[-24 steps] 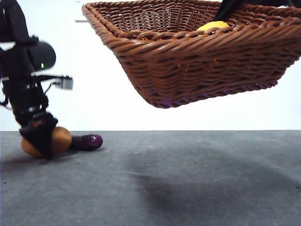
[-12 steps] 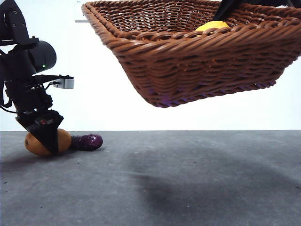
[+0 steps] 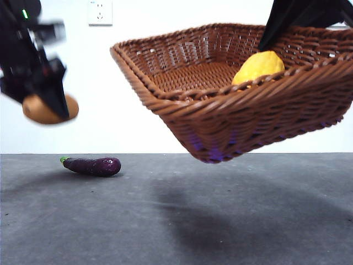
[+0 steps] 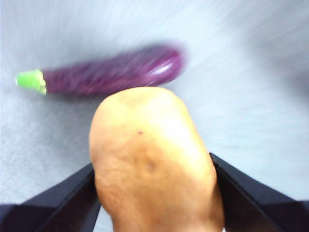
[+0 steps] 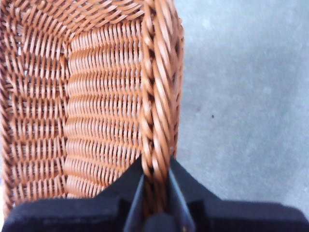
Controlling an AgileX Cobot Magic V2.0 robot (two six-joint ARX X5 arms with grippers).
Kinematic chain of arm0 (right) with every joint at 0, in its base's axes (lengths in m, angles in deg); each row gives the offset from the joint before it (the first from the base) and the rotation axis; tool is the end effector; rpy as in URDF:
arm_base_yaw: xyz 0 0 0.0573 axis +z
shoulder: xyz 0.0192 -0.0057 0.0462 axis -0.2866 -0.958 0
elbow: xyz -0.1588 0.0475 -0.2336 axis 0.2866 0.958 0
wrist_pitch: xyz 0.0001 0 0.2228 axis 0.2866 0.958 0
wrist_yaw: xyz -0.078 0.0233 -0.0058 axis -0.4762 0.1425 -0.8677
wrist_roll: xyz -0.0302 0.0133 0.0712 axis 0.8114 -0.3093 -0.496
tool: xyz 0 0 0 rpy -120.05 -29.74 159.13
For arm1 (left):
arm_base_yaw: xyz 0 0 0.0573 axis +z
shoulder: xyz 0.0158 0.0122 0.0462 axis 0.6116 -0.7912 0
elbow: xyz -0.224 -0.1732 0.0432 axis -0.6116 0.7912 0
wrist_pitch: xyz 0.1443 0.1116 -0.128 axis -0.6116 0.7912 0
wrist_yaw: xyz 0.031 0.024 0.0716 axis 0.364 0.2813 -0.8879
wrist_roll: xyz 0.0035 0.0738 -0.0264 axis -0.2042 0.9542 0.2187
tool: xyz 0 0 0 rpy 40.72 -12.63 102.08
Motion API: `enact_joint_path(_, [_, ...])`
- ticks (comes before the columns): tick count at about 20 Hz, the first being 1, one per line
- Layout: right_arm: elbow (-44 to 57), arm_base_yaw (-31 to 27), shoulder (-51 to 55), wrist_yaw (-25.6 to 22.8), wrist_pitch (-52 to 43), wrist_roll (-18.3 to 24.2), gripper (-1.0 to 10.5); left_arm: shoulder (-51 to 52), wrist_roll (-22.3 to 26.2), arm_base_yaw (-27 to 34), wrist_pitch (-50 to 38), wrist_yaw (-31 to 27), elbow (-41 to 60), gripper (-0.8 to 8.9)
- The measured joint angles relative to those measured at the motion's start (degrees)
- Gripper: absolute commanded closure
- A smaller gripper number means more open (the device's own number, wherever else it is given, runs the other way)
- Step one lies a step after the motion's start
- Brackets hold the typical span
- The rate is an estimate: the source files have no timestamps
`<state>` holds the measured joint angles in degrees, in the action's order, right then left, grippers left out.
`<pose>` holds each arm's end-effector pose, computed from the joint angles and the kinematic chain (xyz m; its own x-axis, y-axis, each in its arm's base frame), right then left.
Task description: Help me put the vegetables on the table into the basket
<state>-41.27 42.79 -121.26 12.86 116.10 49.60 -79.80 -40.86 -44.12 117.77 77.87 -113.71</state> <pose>0.1855 0.1113 0.3124 0.4738 0.5491 -0.6885 -0.5011 0.8110 0.3019 0.3026 -0.0520 0.2778 0.4958 -0.3373 -0.8003 0.5794 0.8149 0.0154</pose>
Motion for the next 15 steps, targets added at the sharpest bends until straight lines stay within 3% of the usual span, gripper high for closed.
enact_joint_path(4, [0.0,0.0,-3.6,0.0,-0.2,-0.8,9.6,12.2,-0.5,-1.5,8.9,5.5,0.0,8.19])
enact_joint_path(8, [0.0,0.0,-7.5,1.4,-1.6,-2.4,9.6,24.6,-2.0,-10.1,13.5,6.4,0.0,8.19])
enact_joint_path(11, [0.0,0.0,-9.9,4.5,-3.1,-4.3,9.6,29.8,-3.8,-19.3,15.8,5.2,0.0,8.19])
enact_joint_path(15, [0.0,0.6,-11.3,6.1,-3.3,-6.2,9.6,28.0,-5.7,-30.1,16.0,-0.2,0.6,8.19])
